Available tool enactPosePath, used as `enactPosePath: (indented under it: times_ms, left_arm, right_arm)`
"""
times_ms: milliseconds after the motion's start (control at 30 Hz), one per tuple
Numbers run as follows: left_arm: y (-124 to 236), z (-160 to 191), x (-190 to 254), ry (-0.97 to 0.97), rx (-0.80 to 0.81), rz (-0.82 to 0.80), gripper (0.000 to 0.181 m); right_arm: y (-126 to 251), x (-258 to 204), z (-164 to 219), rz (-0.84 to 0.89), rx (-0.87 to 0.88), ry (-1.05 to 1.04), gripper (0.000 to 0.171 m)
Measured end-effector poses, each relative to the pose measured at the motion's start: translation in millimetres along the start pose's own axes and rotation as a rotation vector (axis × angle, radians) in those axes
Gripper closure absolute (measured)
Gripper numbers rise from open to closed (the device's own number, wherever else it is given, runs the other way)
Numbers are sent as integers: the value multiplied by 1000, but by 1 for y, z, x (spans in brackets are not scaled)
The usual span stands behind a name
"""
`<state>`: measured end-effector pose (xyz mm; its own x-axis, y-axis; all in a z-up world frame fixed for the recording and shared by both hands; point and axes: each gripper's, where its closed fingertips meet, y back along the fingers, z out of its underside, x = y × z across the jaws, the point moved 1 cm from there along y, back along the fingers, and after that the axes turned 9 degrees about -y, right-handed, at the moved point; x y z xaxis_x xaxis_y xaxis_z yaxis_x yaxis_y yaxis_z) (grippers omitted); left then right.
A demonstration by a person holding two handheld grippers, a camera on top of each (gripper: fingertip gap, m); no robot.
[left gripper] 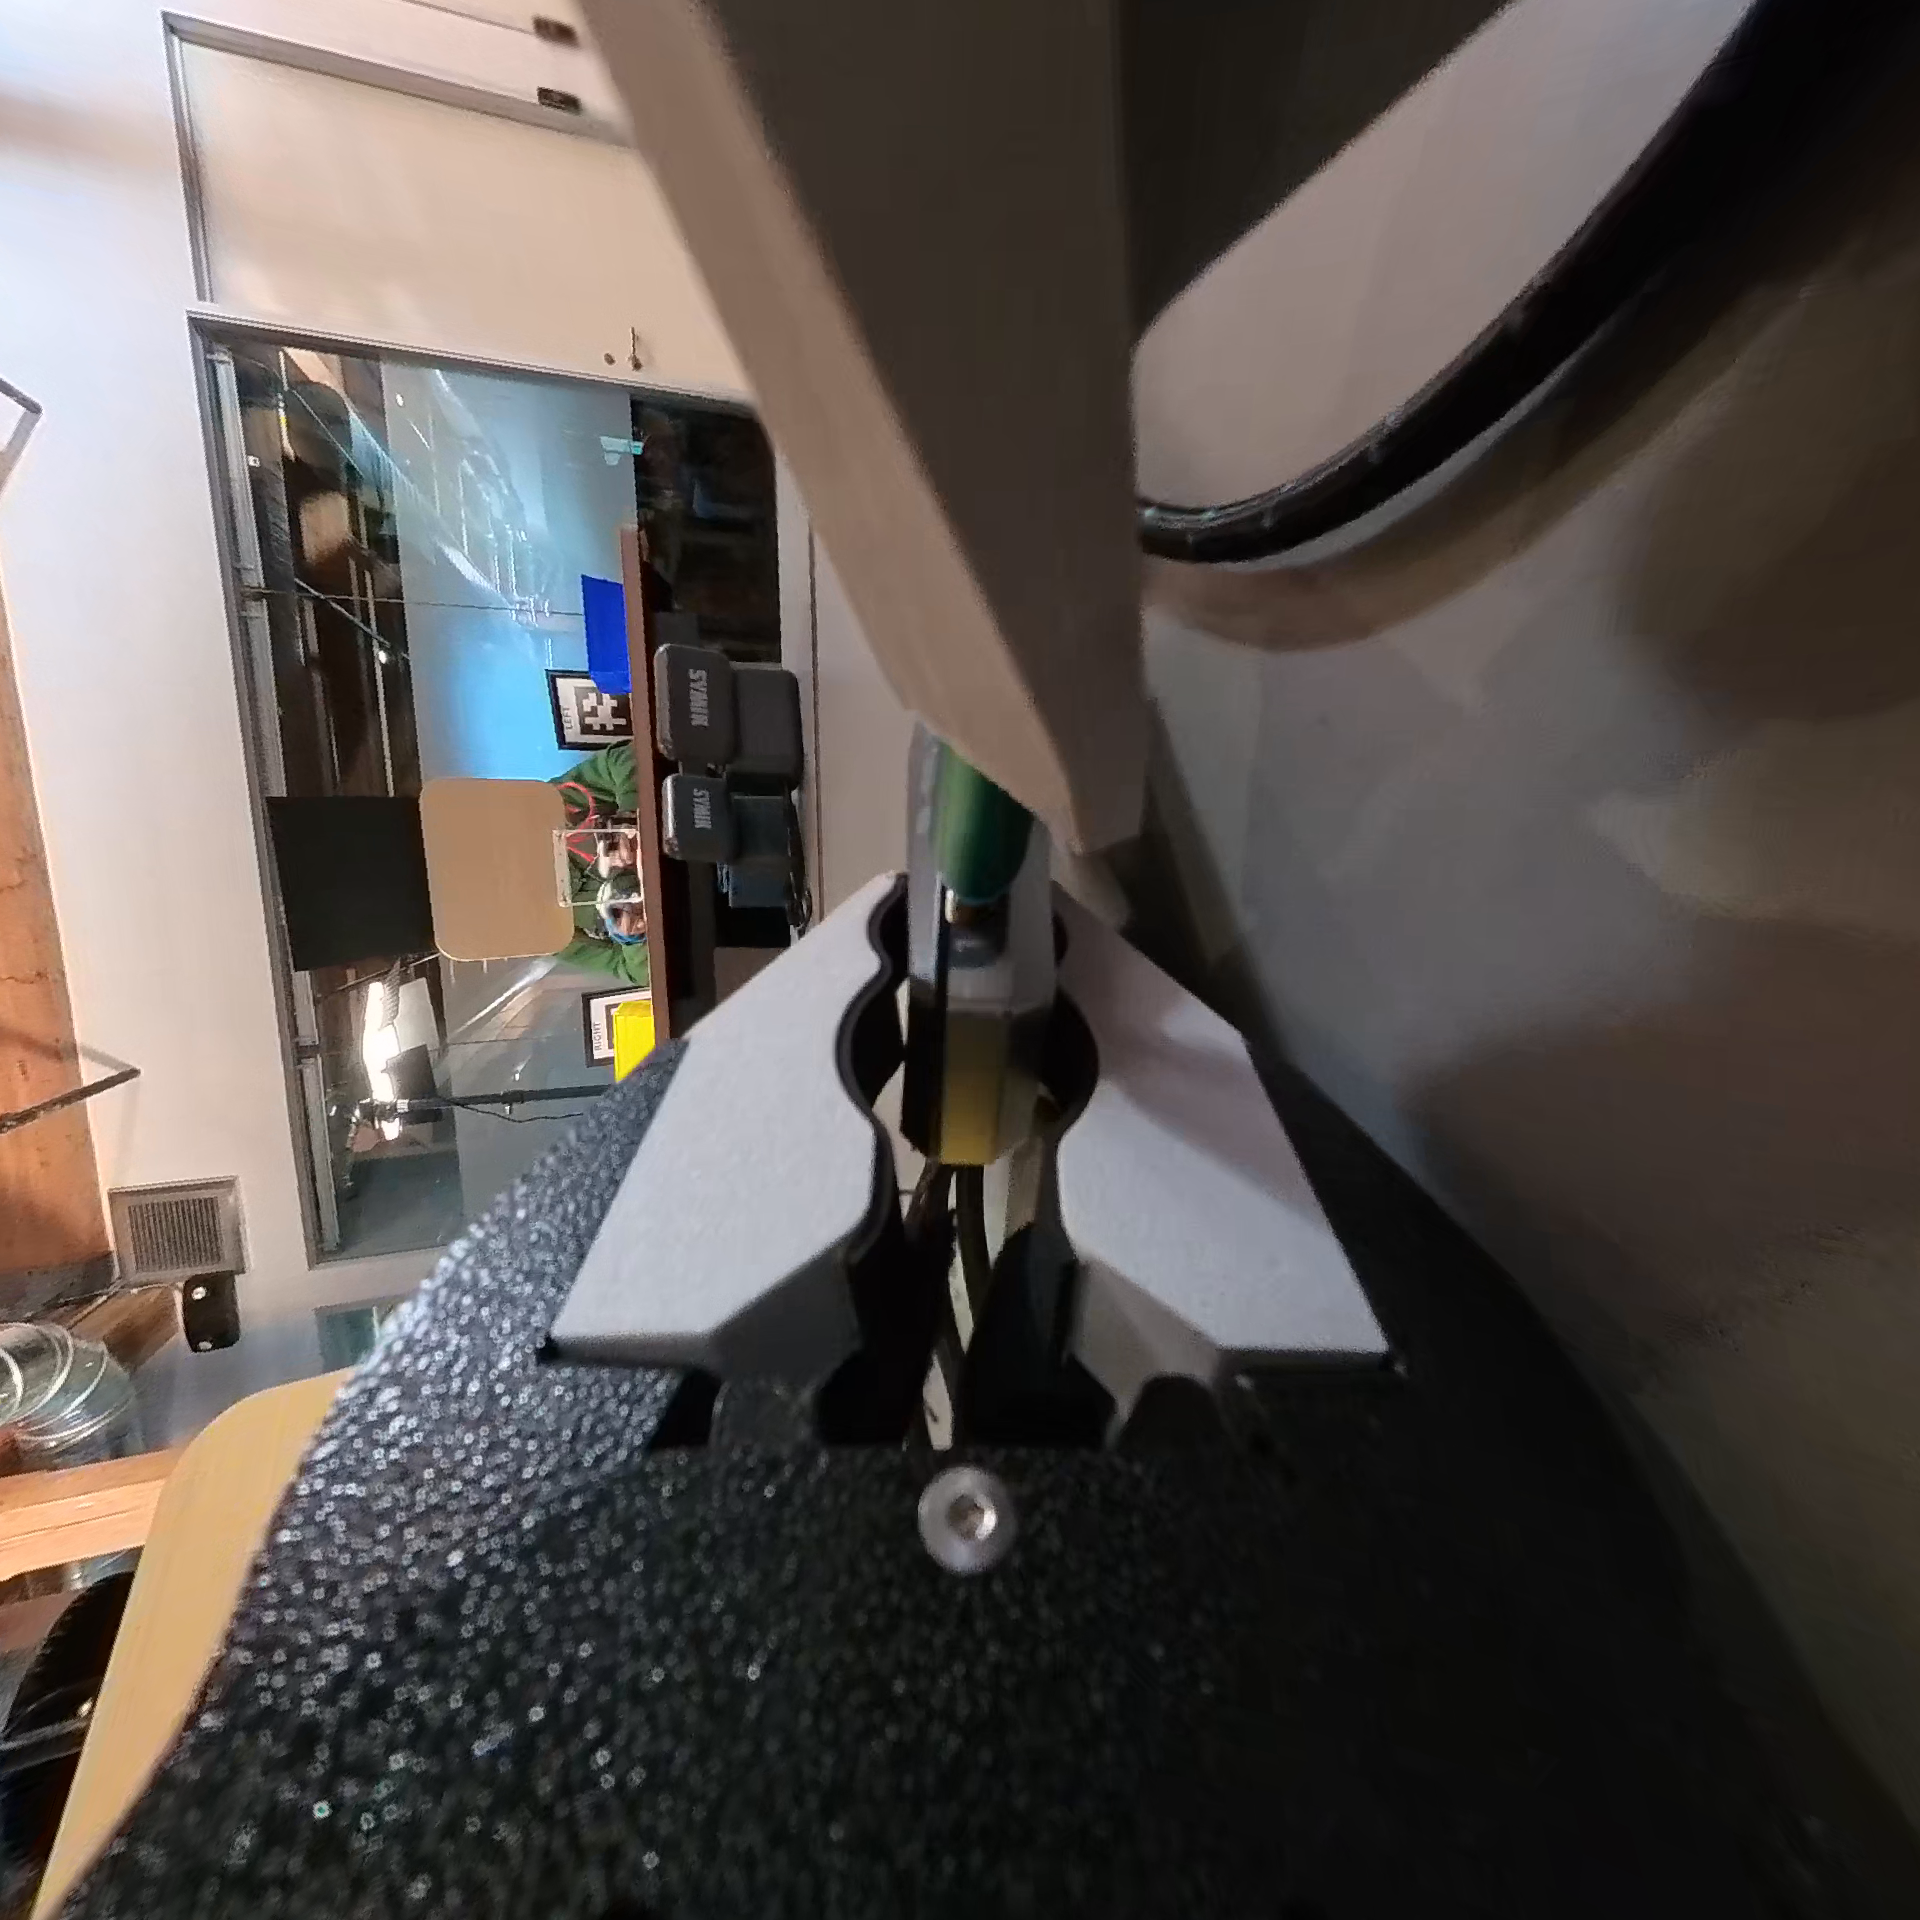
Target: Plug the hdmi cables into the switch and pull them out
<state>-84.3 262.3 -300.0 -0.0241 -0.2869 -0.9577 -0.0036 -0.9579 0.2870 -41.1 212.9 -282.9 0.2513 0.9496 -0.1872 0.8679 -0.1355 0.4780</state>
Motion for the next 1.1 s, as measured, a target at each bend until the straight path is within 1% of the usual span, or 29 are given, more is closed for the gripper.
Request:
enactPosePath:
  times_ms: [67,200,333,467,567,700,733,800,933,1000,1100]
  left_arm:
    - [1,1,0,14,4,9,163]
    - [2,1,0,-17,-6,9,163]
    - [1,1,1,-38,-44,10,163]
    - [0,2,1,-13,-42,11,163]
    - [-2,3,0,19,-15,18,162]
    - [-1,-2,-4,17,58,-41,161]
    - [-1,-4,-6,27,78,-51,158]
    - [1,-6,-12,16,113,-95,143]
    - [8,-13,-15,-49,216,-136,134]
    - [13,-22,-13,-61,288,-134,138]
    - [13,-26,-7,-114,288,-118,152]
  right_arm:
    - [1,0,-1,12,8,23,153]
    - [2,3,1,6,-6,22,153]
    - [-1,3,1,39,-13,43,154]
    - [-2,4,0,39,-2,42,153]
    - [-2,5,-3,28,16,41,152]
    - [1,2,-4,-11,0,72,152]
    - [2,1,-4,-26,1,82,152]
    - [4,-1,-3,-63,-5,97,152]
    - [11,-2,0,-165,-14,94,152]
    - [14,-3,0,-224,-8,60,152]
    - [15,-4,1,-274,-5,31,151]
